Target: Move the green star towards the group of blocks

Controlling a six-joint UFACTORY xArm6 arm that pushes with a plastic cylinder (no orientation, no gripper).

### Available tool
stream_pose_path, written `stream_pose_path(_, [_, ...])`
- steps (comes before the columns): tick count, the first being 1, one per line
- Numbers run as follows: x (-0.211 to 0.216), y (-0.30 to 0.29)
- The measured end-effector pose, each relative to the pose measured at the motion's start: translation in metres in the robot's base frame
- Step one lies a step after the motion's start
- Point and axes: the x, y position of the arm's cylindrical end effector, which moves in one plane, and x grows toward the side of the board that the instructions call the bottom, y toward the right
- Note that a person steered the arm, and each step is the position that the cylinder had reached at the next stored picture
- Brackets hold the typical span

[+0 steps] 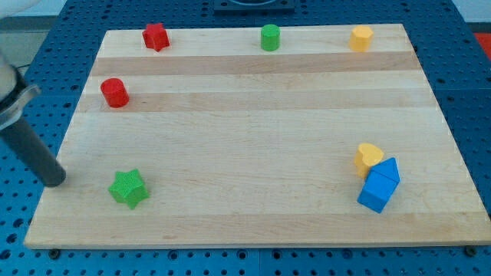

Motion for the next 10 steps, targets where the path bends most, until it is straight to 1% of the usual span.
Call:
stream_pose_path(1, [-0.001, 0.089])
stream_pose_path(2, [0.010, 0.168])
stream_pose_path(3, [0.014, 0.080])
stream_pose_path(4, [0.042, 0.121])
stream_pose_path(5, [0.035, 0.181])
stream_pose_path(6, [-0.009, 0.253])
stream_pose_path(7, [-0.006, 0.296])
stream_pose_path(8, [-0.006, 0.213])
stream_pose_path(9, [0.035, 0.236])
stream_pose_path(10, [0.039, 0.312])
